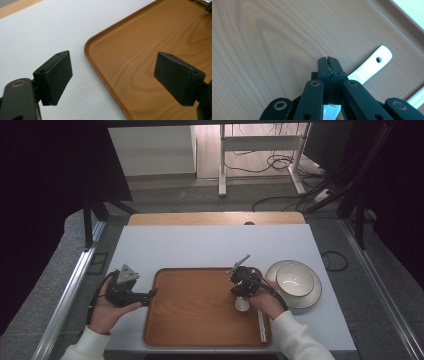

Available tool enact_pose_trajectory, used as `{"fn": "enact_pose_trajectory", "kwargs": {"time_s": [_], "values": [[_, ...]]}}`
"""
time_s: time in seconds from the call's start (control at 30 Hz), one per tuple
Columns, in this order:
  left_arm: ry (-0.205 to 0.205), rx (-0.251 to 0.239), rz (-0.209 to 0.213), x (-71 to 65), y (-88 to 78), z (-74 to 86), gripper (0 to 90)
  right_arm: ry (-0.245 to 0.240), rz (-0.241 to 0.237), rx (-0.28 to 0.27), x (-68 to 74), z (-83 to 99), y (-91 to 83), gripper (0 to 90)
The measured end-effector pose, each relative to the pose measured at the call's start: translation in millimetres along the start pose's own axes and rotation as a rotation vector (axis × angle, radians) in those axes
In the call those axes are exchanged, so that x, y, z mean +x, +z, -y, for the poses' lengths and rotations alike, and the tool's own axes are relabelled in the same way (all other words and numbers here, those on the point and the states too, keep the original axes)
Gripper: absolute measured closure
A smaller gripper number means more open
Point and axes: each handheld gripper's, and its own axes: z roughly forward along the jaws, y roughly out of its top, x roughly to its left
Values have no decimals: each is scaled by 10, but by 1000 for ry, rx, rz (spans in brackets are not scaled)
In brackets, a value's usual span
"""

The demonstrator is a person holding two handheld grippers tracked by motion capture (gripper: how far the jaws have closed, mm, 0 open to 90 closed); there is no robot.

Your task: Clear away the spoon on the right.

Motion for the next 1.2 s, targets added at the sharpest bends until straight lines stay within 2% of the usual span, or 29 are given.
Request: {"fn": "enact_pose_trajectory", "kwargs": {"time_s": [0.17, 0.3, 0.47, 0.7, 0.77, 0.83, 0.9, 0.97, 1.03, 1.07, 1.2], "values": [[-2, -1, -3, 4, -1, 1, 144, -9, -7, -42, 12, -8, -85, 895], [-3, -6, -5, 6, -13, -1, 145, -7, -13, -92, -10, 7, -220, 895], [-5, -8, -10, 14, -12, 0, 145, 33, -24, -175, -115, 71, -496, 895], [-7, -12, -12, 14, -18, -6, 145, 95, -34, -257, -311, 236, -787, 876], [-8, -13, -12, 17, -18, -8, 145, 102, -33, -271, -352, 296, -866, 812], [-9, -13, -13, 22, -16, -7, 145, 89, -31, -278, -371, 357, -951, 691], [-10, -12, -14, 26, -13, -7, 145, 89, 3, -297, -385, 421, -1043, 612], [-9, -13, -14, 22, -11, -10, 145, 101, 11, -314, -420, 473, -1112, 549], [-8, -12, -13, 19, -10, -10, 145, 113, 11, -324, -440, 497, -1146, 519], [-14, -18, -13, 10, -4, -10, 145, 132, 18, -338, -493, 542, -1209, 473], [-11, -12, -13, 18, -2, -5, 145, 156, 27, -320, -551, 575, -1279, 410]]}}
